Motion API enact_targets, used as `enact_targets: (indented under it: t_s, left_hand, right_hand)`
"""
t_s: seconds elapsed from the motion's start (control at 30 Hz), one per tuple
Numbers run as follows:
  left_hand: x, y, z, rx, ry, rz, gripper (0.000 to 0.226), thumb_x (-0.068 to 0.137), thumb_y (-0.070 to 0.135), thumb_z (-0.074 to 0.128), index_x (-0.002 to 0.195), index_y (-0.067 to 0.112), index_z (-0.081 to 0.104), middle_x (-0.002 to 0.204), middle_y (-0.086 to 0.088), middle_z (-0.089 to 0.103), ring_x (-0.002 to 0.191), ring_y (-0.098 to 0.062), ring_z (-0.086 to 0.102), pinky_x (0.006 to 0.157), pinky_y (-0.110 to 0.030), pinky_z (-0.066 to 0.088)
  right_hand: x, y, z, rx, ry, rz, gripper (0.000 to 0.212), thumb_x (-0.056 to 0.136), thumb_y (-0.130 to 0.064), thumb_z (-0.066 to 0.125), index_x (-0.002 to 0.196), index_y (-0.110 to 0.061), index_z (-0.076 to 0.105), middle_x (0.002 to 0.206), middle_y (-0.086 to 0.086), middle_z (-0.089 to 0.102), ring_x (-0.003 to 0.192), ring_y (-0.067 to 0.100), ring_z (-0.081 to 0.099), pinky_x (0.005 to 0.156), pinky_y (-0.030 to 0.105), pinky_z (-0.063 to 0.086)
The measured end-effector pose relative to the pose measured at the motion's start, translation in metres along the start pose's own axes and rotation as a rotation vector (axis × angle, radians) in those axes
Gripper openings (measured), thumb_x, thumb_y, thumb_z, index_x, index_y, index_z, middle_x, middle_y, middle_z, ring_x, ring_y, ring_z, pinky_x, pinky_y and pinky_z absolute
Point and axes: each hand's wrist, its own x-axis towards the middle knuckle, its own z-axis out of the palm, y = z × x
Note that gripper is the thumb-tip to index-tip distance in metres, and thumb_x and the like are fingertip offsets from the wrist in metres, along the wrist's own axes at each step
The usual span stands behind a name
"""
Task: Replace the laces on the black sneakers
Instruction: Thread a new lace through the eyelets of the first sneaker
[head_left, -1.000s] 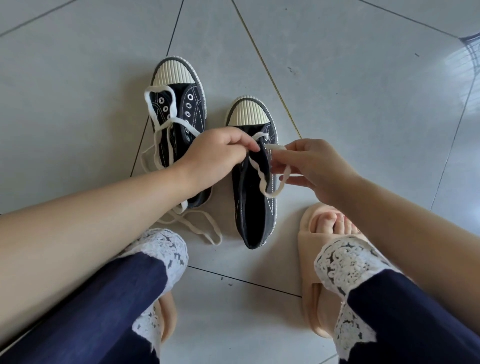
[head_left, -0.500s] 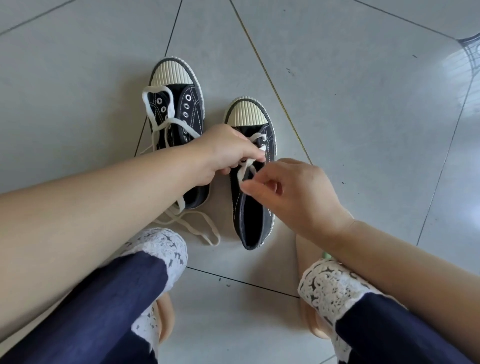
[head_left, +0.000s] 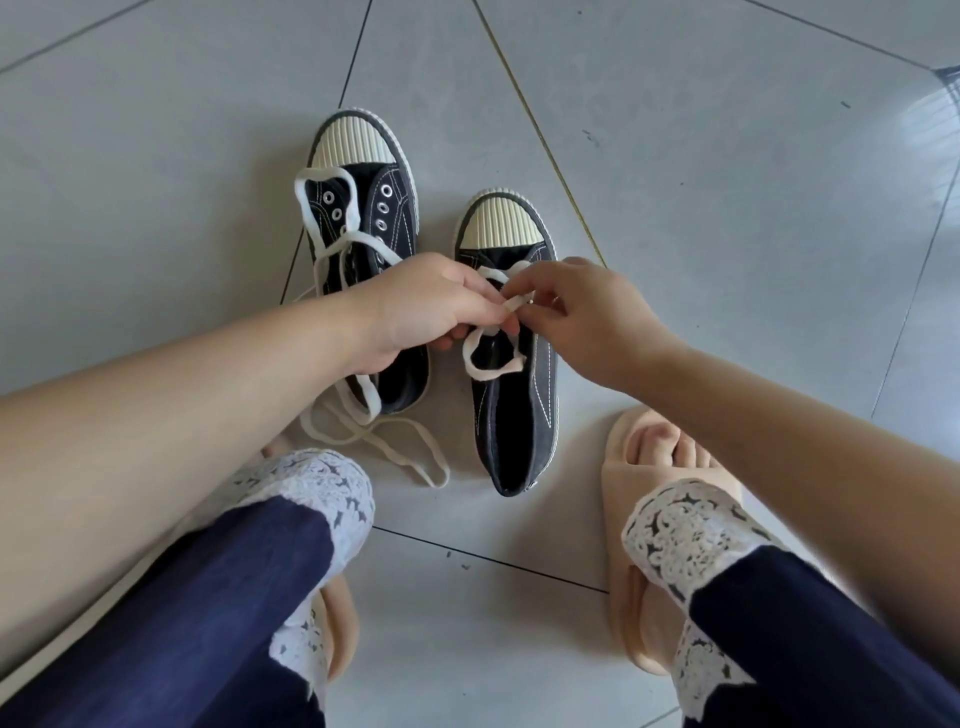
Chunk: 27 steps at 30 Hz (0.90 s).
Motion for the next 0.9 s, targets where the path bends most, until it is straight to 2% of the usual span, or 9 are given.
enact_targets:
  t_s: [0.13, 0.2, 0.33, 0.47, 0.6, 0.7, 0.77, 0.83, 0.9]
  left_hand:
    - [-0.001, 0.0, -0.003, 0.084, 0.009, 0.049, 0.023, 0.083, 0.011, 0.055, 0.071, 0.02, 0.073, 0.06, 0.014, 0.059, 0.065, -0.005, 0.047, 0.064, -0.02, 0.037]
    - [-0.002, 0.0, -0.002, 0.105, 0.015, 0.062, 0.025, 0.082, 0.011, 0.054, 0.067, 0.02, 0.072, 0.051, 0.013, 0.054, 0.064, -0.005, 0.048, 0.069, -0.021, 0.038]
    - [0.004, -0.007, 0.001, 0.169, 0.176, 0.119, 0.023, 0.089, 0.016, 0.049, 0.079, 0.006, 0.068, 0.074, 0.0, 0.061, 0.067, -0.009, 0.056, 0.064, -0.018, 0.041]
    - [0.007, -0.018, 0.0, 0.353, 0.285, 0.183, 0.009, 0.094, 0.018, 0.047, 0.099, 0.016, 0.053, 0.088, 0.005, 0.055, 0.051, -0.008, 0.051, 0.049, -0.012, 0.04]
    - [0.013, -0.024, 0.001, 0.554, 0.233, 0.169, 0.021, 0.088, 0.018, 0.059, 0.106, 0.012, 0.052, 0.096, 0.003, 0.053, 0.068, -0.009, 0.048, 0.069, -0.022, 0.035]
    - [0.014, -0.022, 0.002, 0.614, 0.215, 0.146, 0.014, 0.085, 0.025, 0.062, 0.09, 0.016, 0.054, 0.077, 0.008, 0.048, 0.074, -0.014, 0.047, 0.067, -0.025, 0.034]
    - [0.014, -0.021, 0.002, 0.682, 0.177, 0.152, 0.016, 0.088, 0.03, 0.058, 0.077, 0.019, 0.052, 0.069, 0.009, 0.046, 0.067, -0.012, 0.044, 0.058, -0.024, 0.029]
    - [0.014, -0.02, 0.003, 0.696, 0.146, 0.162, 0.021, 0.09, 0.029, 0.054, 0.071, 0.021, 0.05, 0.067, 0.008, 0.045, 0.063, -0.01, 0.043, 0.056, -0.025, 0.028]
    - [0.013, -0.02, 0.004, 0.674, 0.126, 0.168, 0.018, 0.092, 0.025, 0.051, 0.074, 0.02, 0.051, 0.071, 0.008, 0.043, 0.065, -0.012, 0.045, 0.063, -0.028, 0.032]
  right_hand:
    - [0.0, -0.002, -0.011, 0.003, -0.11, -0.034, 0.01, 0.088, -0.019, 0.055, 0.089, -0.025, 0.063, 0.066, -0.013, 0.045, 0.06, 0.002, 0.042, 0.056, 0.007, 0.032]
    - [-0.001, -0.003, -0.013, 0.058, -0.136, -0.014, 0.012, 0.089, -0.024, 0.056, 0.077, -0.027, 0.059, 0.063, -0.012, 0.047, 0.058, 0.004, 0.042, 0.053, 0.01, 0.031]
    - [-0.002, -0.001, -0.01, 0.122, -0.092, 0.055, 0.016, 0.089, -0.024, 0.055, 0.075, -0.019, 0.056, 0.066, -0.007, 0.051, 0.064, 0.01, 0.046, 0.057, 0.023, 0.034]
    - [-0.006, 0.005, -0.003, 0.033, -0.086, 0.072, 0.014, 0.091, -0.03, 0.051, 0.081, -0.021, 0.052, 0.069, -0.01, 0.055, 0.071, 0.014, 0.052, 0.059, 0.018, 0.036]
    - [-0.007, 0.005, 0.003, -0.009, -0.025, 0.022, 0.015, 0.089, -0.031, 0.054, 0.08, -0.02, 0.051, 0.066, -0.009, 0.054, 0.066, 0.013, 0.049, 0.06, 0.027, 0.037]
    - [-0.007, 0.007, 0.004, -0.062, 0.032, -0.006, 0.017, 0.088, -0.029, 0.055, 0.076, -0.019, 0.048, 0.065, -0.005, 0.055, 0.068, 0.018, 0.051, 0.061, 0.029, 0.038]
    - [-0.008, 0.009, 0.005, -0.057, 0.054, -0.004, 0.018, 0.088, -0.03, 0.056, 0.076, -0.018, 0.048, 0.065, -0.002, 0.058, 0.069, 0.019, 0.053, 0.063, 0.03, 0.041]
    - [-0.009, 0.01, 0.007, -0.037, 0.051, 0.003, 0.019, 0.087, -0.031, 0.057, 0.076, -0.019, 0.048, 0.067, 0.001, 0.062, 0.069, 0.02, 0.055, 0.066, 0.031, 0.044]
    - [-0.008, 0.009, 0.007, -0.031, 0.033, 0.016, 0.021, 0.086, -0.03, 0.057, 0.071, -0.021, 0.046, 0.068, 0.002, 0.063, 0.069, 0.02, 0.056, 0.065, 0.03, 0.044]
